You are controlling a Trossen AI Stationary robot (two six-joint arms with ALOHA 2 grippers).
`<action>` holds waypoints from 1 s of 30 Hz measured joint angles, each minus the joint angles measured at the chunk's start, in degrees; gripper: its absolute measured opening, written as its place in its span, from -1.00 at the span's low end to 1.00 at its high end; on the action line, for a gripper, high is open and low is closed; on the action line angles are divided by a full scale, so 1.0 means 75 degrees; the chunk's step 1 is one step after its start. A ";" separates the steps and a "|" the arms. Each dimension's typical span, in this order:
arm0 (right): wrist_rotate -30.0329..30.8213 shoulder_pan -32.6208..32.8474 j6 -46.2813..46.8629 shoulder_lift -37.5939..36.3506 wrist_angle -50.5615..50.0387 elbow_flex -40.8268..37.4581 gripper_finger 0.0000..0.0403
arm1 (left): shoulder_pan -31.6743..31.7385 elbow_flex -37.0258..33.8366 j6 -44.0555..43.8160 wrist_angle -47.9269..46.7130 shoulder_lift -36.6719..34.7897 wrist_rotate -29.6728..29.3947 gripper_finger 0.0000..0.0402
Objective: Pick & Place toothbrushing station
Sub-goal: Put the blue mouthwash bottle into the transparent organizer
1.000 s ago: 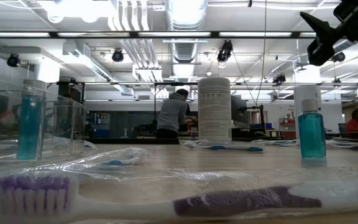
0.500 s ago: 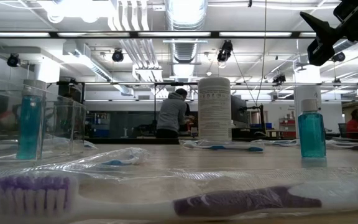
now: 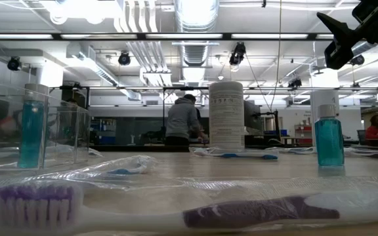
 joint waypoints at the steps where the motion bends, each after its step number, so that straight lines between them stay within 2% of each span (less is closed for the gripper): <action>1: 0.0001 0.0001 0.0000 0.0000 -0.0001 0.0000 0.02 | 0.0000 0.0000 -0.0001 0.0060 0.0064 -0.0001 0.11; 17: -0.0001 0.0001 0.0000 -0.0001 0.0000 0.0000 0.02 | 0.0003 -0.0012 -0.0099 0.0100 0.0234 -0.0039 0.10; 30: 0.0001 -0.0001 0.0000 0.0000 -0.0002 0.0000 0.02 | 0.0023 -0.0012 -0.0189 0.0292 0.0440 -0.0111 0.01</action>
